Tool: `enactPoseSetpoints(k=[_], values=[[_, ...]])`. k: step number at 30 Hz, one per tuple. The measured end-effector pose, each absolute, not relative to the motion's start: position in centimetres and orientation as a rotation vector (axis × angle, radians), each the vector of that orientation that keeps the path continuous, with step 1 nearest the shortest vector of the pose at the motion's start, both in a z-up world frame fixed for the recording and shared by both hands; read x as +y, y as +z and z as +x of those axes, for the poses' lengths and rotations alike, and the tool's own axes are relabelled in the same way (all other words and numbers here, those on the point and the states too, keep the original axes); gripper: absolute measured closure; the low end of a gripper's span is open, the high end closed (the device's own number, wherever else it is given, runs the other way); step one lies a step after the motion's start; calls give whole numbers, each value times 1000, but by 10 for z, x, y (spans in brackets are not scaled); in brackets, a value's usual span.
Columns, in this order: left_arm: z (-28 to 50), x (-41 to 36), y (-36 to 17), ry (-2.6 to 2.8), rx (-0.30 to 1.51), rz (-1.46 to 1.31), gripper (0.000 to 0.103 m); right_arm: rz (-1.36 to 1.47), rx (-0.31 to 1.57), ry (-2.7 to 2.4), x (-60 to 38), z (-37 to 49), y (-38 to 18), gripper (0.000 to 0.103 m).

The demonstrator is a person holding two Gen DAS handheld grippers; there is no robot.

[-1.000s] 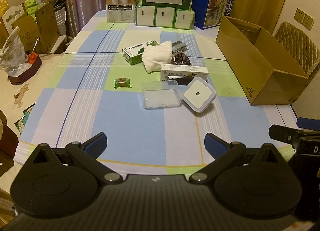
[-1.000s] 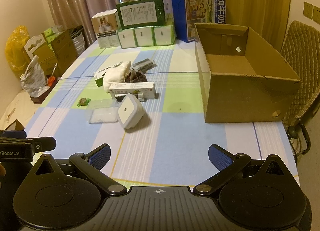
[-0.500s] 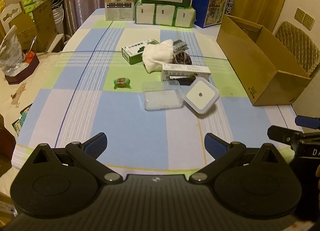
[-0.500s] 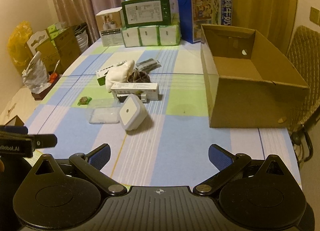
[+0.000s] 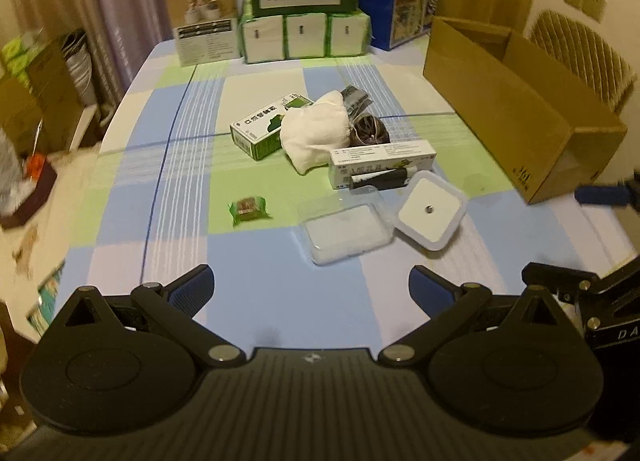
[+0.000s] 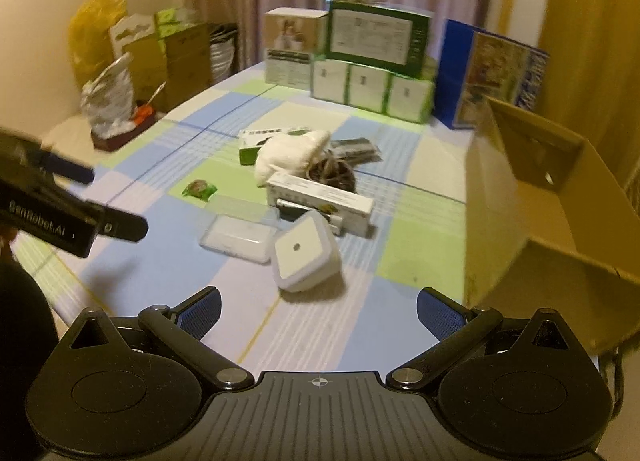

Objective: Organize objects
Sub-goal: 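Grasp the white square night light with the right tool while the left tool approaches the clear container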

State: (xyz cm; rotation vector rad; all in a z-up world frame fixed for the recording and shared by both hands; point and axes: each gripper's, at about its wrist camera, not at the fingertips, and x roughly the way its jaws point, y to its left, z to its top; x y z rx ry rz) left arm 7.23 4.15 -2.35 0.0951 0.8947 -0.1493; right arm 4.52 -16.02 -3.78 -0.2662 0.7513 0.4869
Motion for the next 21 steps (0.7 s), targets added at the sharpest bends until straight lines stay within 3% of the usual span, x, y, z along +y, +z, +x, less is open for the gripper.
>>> enactPoseSetpoints(k=[9, 21], values=[[117, 56, -45, -299, 884, 219, 1, -405, 736, 528, -127, 76, -76, 3], [151, 42, -80, -452, 878, 380, 2, -634, 718, 552, -91, 111, -125, 22]])
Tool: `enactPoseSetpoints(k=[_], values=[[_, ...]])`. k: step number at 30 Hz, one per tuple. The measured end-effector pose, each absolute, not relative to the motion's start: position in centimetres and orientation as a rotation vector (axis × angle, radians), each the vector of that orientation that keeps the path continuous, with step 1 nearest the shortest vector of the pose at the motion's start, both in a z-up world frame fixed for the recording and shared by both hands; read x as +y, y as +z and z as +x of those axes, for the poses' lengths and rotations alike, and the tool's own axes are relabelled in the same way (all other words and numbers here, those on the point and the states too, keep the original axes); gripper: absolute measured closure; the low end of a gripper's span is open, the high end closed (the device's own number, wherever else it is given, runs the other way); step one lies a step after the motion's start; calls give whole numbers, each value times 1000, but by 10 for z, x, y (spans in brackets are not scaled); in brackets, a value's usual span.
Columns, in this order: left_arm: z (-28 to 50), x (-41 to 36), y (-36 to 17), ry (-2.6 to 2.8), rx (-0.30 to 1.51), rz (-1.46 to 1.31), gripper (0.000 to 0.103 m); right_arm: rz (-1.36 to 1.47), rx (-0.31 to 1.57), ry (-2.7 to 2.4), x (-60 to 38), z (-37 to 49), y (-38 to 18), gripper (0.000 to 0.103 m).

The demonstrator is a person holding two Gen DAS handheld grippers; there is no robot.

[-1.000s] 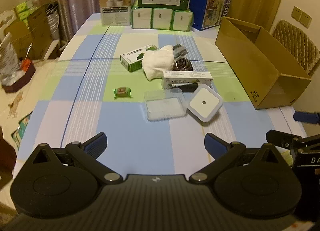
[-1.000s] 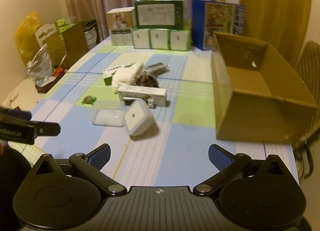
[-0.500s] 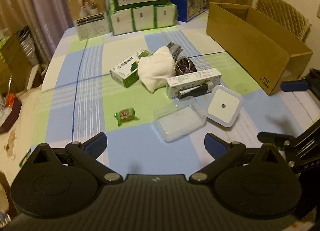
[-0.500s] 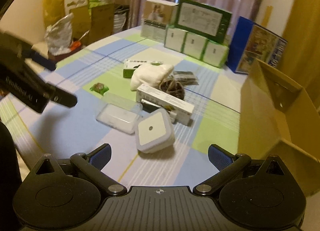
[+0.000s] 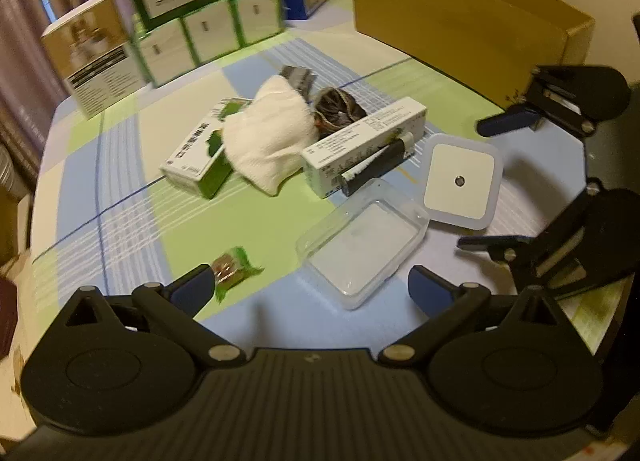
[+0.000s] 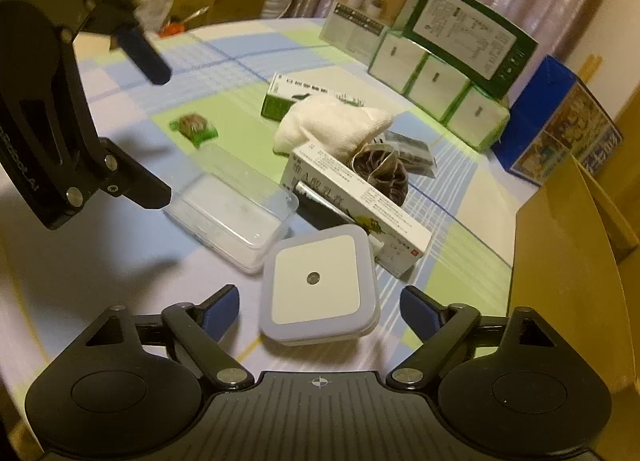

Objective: Organize objects
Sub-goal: 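Grasp the white square night light with the right tool while the left tool approaches the clear container, then grasp the clear plastic container with the left tool while the right tool holds the night light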

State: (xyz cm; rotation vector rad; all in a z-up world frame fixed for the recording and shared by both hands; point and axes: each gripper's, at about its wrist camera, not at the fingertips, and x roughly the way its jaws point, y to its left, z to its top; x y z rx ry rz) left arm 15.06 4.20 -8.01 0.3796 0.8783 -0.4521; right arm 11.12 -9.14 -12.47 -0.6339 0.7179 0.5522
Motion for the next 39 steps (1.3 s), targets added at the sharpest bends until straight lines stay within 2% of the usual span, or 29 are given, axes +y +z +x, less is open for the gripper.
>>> enactPoseSetpoints(k=[1, 3, 4, 6, 13, 15, 18, 22, 35, 39], values=[[153, 40, -82, -466, 874, 391, 2, -646, 717, 551, -91, 113, -127, 25], [158, 37, -87, -493, 869, 406, 4, -644, 722, 552, -93, 118, -129, 39], [160, 35, -89, -502, 871, 414, 5, -636, 723, 548, -95, 120, -129, 41], [165, 30, -93, -531, 871, 434, 9, -620, 722, 528, -100, 123, -127, 41], [178, 8, -105, -647, 878, 518, 16, -427, 791, 470, -132, 137, -116, 41], [183, 5, -108, -651, 906, 508, 27, -350, 816, 447, -143, 142, -111, 41], [182, 2, -110, -646, 934, 493, 35, -210, 855, 407, -165, 145, -107, 41], [175, -5, -113, -606, 978, 476, 36, -79, 886, 351, -188, 148, -104, 41], [179, -16, -111, -426, 986, 360, 36, -132, 880, 320, -187, 150, -112, 35], [182, -15, -113, -403, 1003, 348, 45, -167, 867, 316, -183, 153, -113, 34]])
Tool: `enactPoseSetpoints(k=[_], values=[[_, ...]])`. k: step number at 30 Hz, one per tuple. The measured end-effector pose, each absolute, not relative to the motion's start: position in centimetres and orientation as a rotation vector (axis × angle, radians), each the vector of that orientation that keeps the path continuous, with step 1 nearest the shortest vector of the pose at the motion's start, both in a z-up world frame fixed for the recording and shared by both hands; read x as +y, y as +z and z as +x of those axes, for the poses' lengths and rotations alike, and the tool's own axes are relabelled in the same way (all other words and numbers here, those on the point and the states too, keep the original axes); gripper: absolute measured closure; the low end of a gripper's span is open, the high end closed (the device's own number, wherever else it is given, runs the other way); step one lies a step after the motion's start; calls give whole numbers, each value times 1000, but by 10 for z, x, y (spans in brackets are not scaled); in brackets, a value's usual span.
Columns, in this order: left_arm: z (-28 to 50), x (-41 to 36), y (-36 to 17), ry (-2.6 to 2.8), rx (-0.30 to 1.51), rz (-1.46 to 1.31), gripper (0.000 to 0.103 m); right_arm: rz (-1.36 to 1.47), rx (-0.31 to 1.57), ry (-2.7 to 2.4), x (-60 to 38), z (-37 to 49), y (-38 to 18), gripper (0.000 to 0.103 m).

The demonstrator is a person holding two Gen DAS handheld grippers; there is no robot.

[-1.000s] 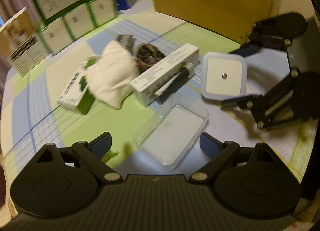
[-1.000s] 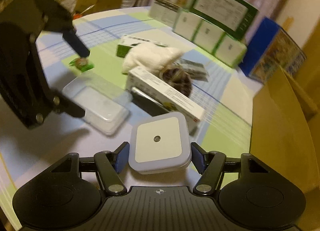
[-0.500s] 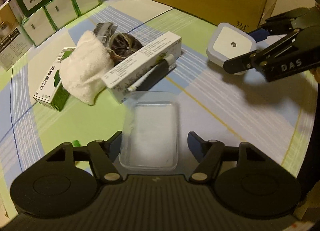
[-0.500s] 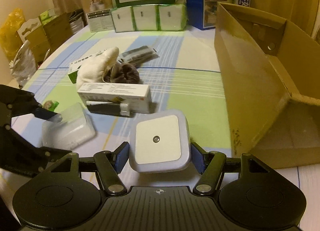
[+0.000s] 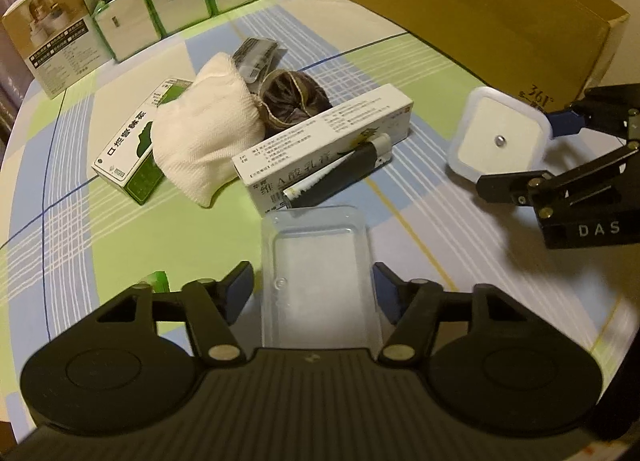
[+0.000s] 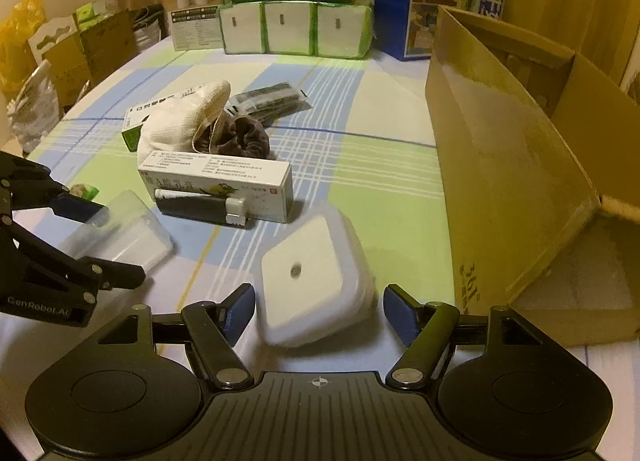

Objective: Organize objects
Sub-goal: 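Grasp the clear plastic container with the left tool while the right tool holds the night light, then carry the container into the cardboard box and open the left tool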

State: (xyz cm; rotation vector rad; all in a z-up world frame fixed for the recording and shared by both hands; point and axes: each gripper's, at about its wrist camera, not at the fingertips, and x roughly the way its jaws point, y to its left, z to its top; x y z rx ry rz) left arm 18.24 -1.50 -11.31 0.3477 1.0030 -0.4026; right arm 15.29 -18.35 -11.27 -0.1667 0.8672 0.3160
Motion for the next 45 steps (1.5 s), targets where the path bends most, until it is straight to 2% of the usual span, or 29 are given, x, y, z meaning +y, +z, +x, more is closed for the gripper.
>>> enactPoseSetpoints(k=[14, 16, 17, 18, 24, 36, 45], values=[[183, -13, -115, -391, 1004, 330, 49, -435, 797, 389, -156, 148, -124, 31], [183, -12, -115, -386, 1001, 327, 49, -430, 807, 381, -156, 149, -126, 31], [183, -12, -115, -385, 1000, 328, 50, -425, 809, 374, -157, 149, -126, 38], [182, -12, -115, -383, 999, 330, 50, -419, 810, 370, -158, 149, -126, 41], [178, -12, -104, -365, 984, 312, 51, -364, 808, 349, -167, 142, -116, 41], [138, -21, -44, -307, 928, 228, 51, -156, 800, 342, -199, 103, -53, 41], [105, -68, 9, -345, 843, 192, 51, -47, 724, 268, -258, 79, 18, 41]])
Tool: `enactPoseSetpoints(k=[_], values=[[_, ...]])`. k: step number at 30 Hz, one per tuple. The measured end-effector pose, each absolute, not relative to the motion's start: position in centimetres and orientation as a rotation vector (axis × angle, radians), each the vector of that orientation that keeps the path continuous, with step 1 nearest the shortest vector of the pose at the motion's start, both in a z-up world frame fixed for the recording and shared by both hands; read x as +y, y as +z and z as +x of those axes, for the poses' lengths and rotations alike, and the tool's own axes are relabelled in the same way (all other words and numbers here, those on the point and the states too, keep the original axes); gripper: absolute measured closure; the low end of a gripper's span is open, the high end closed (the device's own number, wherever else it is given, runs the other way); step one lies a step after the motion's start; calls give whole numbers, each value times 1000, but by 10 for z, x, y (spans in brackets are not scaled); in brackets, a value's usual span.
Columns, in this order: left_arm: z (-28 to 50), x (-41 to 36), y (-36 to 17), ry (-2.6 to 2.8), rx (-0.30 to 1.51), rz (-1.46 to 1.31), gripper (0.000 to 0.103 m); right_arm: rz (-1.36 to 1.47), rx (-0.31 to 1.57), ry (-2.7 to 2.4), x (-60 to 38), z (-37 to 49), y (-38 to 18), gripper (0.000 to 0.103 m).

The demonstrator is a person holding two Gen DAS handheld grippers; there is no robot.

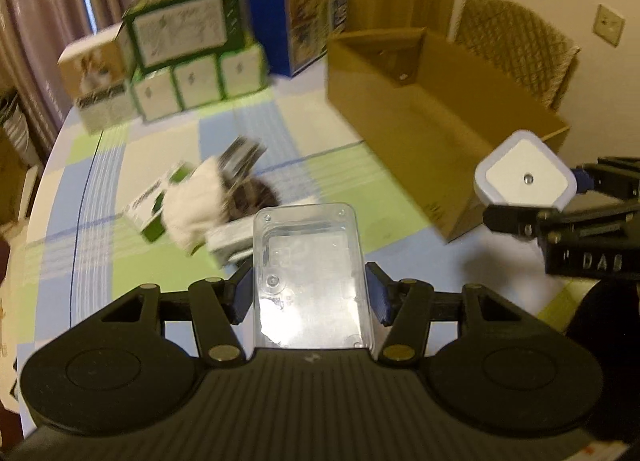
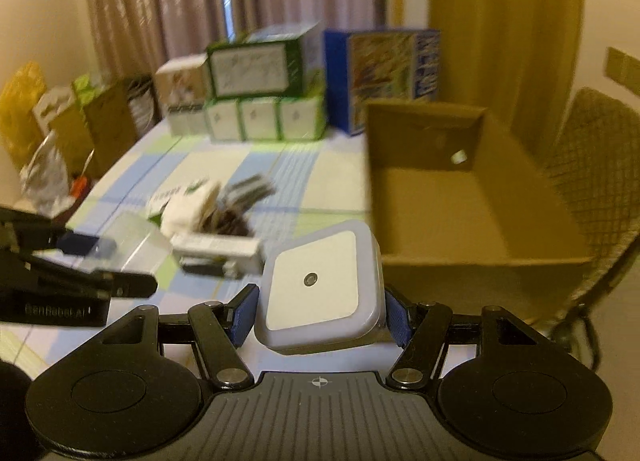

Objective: Organize objects
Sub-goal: 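Carry the container into the cardboard box and open the left tool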

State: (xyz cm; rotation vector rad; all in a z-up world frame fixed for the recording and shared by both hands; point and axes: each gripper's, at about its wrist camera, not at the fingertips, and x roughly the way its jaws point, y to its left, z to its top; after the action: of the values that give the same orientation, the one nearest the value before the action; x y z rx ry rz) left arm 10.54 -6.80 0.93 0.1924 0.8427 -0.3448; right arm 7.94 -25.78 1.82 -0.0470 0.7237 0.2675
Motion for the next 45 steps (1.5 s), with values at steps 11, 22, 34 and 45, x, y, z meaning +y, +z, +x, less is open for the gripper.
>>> enactPoseSetpoints(k=[11, 22, 34, 45], values=[[127, -165, 56, -458, 774, 193, 51, 43, 680, 166, -356, 100, 73, 41], [188, -242, 39, -520, 790, 249, 50, 133, 698, 116, -420, 162, 72, 41], [221, -263, 10, -522, 789, 270, 35, 183, 752, 100, -437, 194, 38, 41], [215, -220, 17, -467, 797, 199, 34, 193, 765, 124, -425, 203, 29, 41]])
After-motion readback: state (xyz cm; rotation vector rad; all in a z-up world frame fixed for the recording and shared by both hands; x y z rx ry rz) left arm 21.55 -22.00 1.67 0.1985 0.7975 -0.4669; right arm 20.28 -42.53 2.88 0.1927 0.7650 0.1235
